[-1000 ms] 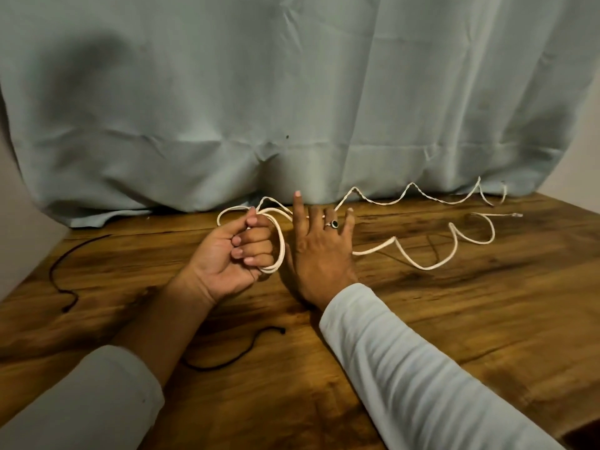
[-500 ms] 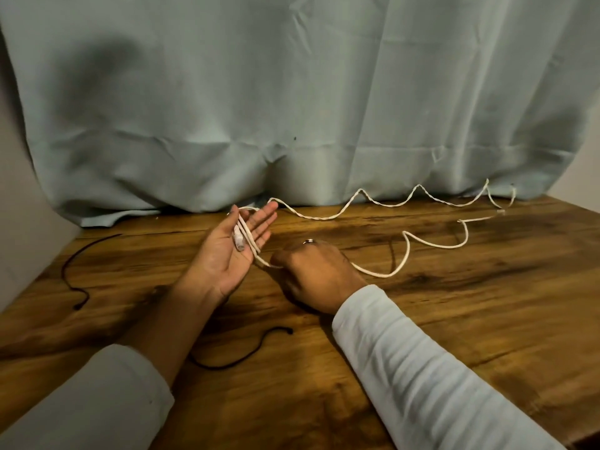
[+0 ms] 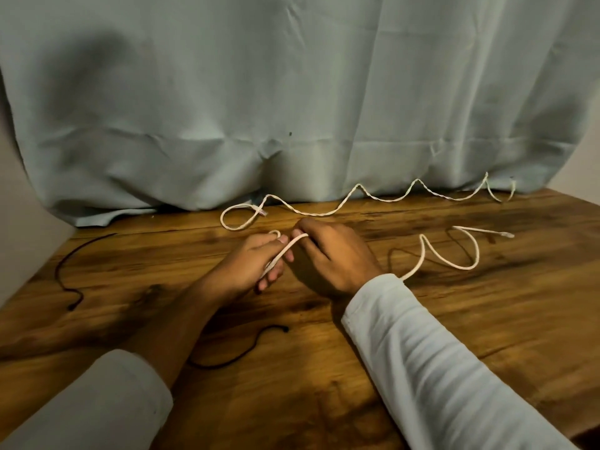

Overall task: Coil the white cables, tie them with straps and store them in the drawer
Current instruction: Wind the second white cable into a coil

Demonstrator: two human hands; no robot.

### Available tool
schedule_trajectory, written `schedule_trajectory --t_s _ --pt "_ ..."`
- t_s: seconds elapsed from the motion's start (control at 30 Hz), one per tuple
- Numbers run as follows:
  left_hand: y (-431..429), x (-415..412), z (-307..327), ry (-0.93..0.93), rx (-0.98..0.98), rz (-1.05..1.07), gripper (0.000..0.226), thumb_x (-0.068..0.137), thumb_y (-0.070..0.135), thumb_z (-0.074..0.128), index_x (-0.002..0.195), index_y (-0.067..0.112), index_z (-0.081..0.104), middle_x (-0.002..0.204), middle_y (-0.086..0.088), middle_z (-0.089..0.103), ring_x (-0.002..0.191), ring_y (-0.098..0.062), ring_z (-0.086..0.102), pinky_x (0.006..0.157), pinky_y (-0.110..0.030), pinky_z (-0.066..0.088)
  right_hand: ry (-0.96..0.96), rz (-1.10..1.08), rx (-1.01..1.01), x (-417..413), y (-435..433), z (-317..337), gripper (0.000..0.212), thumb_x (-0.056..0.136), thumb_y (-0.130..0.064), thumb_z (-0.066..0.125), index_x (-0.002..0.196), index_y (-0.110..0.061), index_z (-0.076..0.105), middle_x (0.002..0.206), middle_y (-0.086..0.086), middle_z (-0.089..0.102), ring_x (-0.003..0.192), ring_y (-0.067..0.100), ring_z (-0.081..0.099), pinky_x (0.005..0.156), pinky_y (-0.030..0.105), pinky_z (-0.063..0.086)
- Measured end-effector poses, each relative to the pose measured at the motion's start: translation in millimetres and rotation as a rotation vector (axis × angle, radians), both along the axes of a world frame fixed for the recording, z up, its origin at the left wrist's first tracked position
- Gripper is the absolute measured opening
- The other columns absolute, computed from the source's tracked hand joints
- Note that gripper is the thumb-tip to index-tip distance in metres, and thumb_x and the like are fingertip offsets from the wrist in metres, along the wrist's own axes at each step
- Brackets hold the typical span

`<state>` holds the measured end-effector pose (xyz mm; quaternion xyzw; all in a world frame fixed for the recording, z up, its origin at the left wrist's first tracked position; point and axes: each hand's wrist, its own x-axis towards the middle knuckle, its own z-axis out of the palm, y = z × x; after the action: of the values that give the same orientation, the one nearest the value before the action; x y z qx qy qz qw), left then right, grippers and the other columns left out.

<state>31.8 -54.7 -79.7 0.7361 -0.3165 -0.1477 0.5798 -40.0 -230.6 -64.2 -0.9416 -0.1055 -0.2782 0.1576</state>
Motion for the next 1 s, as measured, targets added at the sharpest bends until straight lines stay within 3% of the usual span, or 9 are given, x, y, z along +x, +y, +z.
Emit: schedule_trajectory --t_s 0.17,0.37,0.5,0.63,0.77,0.9,1.0 --pt "-4.4 -6.4 8.8 0.294 -0.152 -0.153 0.036 0.107 0.029 0.039 0.077 0.011 0.048 0.050 -0.001 0.029 0.034 -0.009 0.023 0.045 -0.022 0.018 -0.064 -0.059 -0.097 -0.5 -1.0 4.9 0.027 0.107 -0.042 0.032 0.105 -0.024 0.054 0.092 0.006 0.070 0.082 0.032 0.063 0.063 0.036 0.038" --pt "1.9 -13.0 12.5 0.548 -0.254 -0.415 0.035 0.105 0.037 0.039 0.081 0.015 0.050 0.052 0.005 0.030 0.039 -0.007 0.028 0.051 -0.026 0.032 -0.039 -0.054 -0.035 -5.4 -0.1 3.4 0.025 0.108 -0.038 0.036 0.127 -0.025 0.048 0.110 0.008 0.072 0.093 0.033 0.066 0.074 0.040 0.051" --pt "8.7 -9.2 14.8 0.637 -0.370 -0.538 0.030 0.107 0.033 0.043 0.088 0.014 0.057 0.058 0.006 0.036 0.046 -0.007 0.034 0.059 -0.028 0.035 0.072 -0.137 -0.051 -2.5 -3.7 -3.2 0.051 0.108 -0.040 0.038 0.155 -0.026 0.025 0.127 0.016 0.067 0.107 0.039 0.066 0.082 0.042 0.049" --pt "15.6 -3.9 20.9 0.721 -0.537 -0.614 0.030 0.108 0.033 0.039 0.093 0.015 0.057 0.061 0.007 0.042 0.052 -0.007 0.040 0.064 -0.026 0.039 0.223 -0.186 -0.197 3.8 4.5 -15.0 0.074 0.107 -0.055 0.033 0.164 -0.019 0.003 0.142 0.021 0.058 0.120 0.042 0.062 0.093 0.048 0.049" --pt "21.1 0.8 22.5 0.740 -0.641 -0.596 0.028 0.107 0.031 0.040 0.099 0.013 0.061 0.066 0.007 0.044 0.060 -0.007 0.044 0.069 -0.026 0.046 0.184 -0.137 -0.318 7.6 23.4 -21.8 0.070 0.106 -0.057 0.035 0.160 -0.017 0.015 0.124 0.017 0.068 0.104 0.040 0.067 0.078 0.043 0.047" --pt "21.8 4.4 22.8 0.735 -0.724 -0.497 0.026 0.106 0.031 0.040 0.094 0.019 0.060 0.068 0.009 0.047 0.063 -0.007 0.049 0.074 -0.026 0.050 0.185 -0.125 -0.412 9.4 31.8 -20.9 0.043 0.107 -0.051 0.040 0.131 -0.015 0.044 0.111 0.014 0.072 0.097 0.038 0.068 0.070 0.040 0.039" --pt "18.9 3.4 22.2 0.752 -0.827 -0.294 0.025 0.102 0.029 0.046 0.085 0.018 0.062 0.078 0.004 0.066 0.074 -0.012 0.068 0.080 -0.034 0.062 0.190 -0.125 -0.472 9.5 36.5 -20.4 0.042 0.107 -0.048 0.042 0.128 -0.013 0.049 0.111 0.015 0.072 0.097 0.040 0.068 0.071 0.041 0.042"
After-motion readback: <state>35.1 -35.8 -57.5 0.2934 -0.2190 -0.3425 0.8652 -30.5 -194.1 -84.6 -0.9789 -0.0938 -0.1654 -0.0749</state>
